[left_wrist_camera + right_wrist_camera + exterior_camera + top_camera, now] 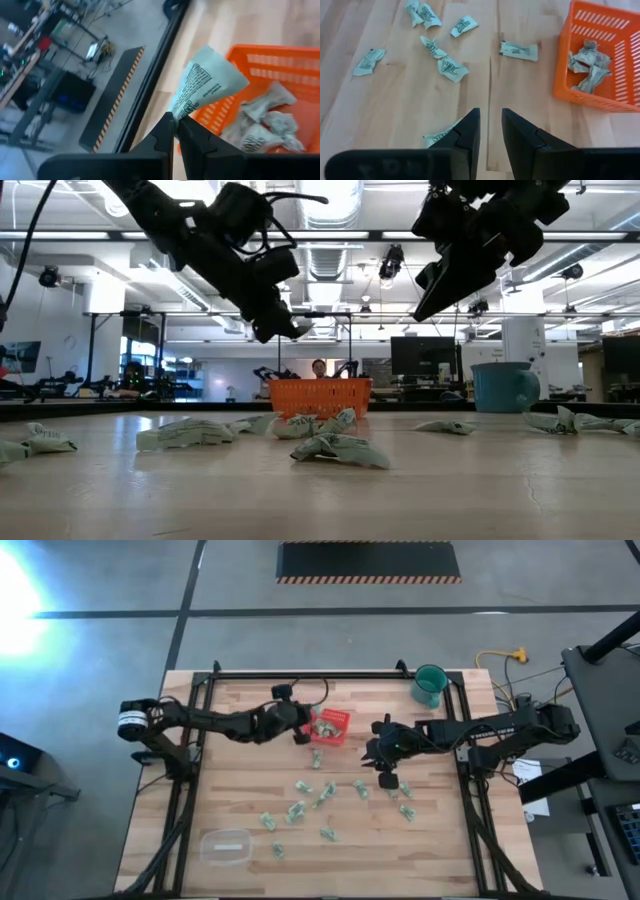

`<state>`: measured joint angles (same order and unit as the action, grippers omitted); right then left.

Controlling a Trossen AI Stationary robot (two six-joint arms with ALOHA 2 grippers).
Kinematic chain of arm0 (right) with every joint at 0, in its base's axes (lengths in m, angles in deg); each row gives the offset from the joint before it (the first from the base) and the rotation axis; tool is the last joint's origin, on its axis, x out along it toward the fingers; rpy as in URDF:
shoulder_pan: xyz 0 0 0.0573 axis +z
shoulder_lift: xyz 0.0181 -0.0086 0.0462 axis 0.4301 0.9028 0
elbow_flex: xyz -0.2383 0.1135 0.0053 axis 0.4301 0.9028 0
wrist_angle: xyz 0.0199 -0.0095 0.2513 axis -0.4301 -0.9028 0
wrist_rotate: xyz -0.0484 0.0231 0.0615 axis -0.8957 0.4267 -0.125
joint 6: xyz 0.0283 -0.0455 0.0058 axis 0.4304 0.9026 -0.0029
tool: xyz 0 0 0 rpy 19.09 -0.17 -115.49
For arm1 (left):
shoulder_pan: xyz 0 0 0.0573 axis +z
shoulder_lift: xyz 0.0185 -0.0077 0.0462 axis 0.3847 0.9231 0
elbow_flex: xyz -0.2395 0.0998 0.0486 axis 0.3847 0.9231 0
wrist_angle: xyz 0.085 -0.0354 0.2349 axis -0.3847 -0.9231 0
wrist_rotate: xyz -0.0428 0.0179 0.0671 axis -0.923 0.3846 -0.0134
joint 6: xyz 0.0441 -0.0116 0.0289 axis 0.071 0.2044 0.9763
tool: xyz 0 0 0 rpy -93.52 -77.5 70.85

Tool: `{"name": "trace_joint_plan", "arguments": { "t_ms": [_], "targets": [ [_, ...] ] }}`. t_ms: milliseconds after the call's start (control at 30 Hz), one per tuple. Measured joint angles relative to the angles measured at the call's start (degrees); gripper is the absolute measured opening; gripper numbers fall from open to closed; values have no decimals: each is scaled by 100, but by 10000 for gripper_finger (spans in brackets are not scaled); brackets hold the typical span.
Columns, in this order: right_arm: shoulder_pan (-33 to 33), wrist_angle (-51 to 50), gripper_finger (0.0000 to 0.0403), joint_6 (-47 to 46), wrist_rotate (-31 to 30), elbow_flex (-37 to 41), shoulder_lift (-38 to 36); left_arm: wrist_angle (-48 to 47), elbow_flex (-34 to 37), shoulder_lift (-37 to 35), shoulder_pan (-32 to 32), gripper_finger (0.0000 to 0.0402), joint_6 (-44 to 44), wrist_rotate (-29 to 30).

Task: Pick and place items into bin
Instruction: Put the stevia packet into the orange bin

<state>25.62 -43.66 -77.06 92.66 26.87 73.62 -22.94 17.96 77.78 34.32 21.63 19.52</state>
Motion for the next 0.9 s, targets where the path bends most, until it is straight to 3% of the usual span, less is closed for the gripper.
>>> {"name": "trace_joint_plan", "arguments": {
  "t_ms": [133, 533, 667, 900],
  "targets": [
    [77, -2, 68, -5, 0, 4, 0, -23, 5, 0, 113, 14, -48, -69],
    [76, -7, 68, -101, -151, 10, 0, 24, 5, 0, 173, 108, 142, -230],
    [90, -13, 68, -206, -140, 103, 0, -55, 5, -34, 115, 116, 123, -232],
    [344, 197, 68, -613, 80, 582, 33, -986, 33, -286, -360, 116, -224, -241]
  ]
}}
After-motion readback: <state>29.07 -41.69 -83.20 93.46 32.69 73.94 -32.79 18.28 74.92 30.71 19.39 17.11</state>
